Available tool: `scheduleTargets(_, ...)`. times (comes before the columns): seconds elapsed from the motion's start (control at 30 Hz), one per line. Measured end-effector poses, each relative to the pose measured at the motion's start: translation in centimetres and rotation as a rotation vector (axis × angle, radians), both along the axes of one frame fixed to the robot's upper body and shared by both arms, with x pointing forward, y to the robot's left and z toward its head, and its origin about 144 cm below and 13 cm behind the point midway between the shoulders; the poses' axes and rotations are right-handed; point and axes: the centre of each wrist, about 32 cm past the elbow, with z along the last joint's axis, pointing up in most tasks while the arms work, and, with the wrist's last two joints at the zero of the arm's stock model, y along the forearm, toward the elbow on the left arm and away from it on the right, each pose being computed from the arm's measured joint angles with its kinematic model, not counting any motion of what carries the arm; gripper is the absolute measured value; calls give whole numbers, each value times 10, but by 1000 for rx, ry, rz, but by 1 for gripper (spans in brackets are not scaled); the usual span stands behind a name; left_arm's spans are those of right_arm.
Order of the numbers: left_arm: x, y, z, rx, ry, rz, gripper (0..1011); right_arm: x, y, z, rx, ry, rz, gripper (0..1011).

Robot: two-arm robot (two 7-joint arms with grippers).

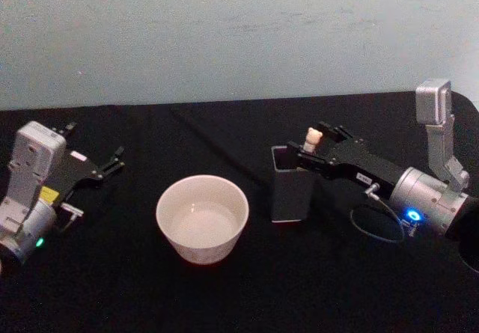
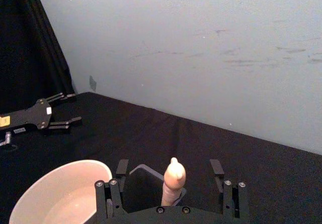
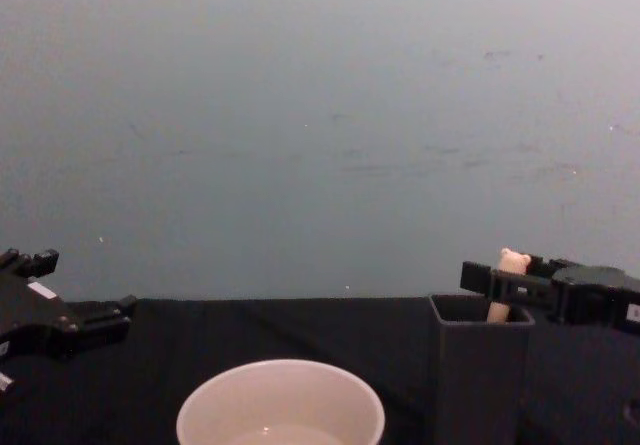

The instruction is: Pick up the stirring spoon with one hand, stir inside the cup, then place it back in its original position.

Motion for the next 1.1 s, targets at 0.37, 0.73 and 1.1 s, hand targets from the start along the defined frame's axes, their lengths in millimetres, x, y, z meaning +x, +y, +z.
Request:
scheduleTargets(0.37, 0, 0, 0, 0, 0, 0, 1001, 1, 3, -3, -15, 4, 17, 1000)
scheduleTargets(0.73, 0, 0, 0, 0, 0, 0, 1001, 0, 3, -3, -17, 5, 17, 1000)
scheduleTargets(1.1, 0, 0, 0, 0, 0, 0, 1001, 0, 3, -3, -15, 5, 17, 820)
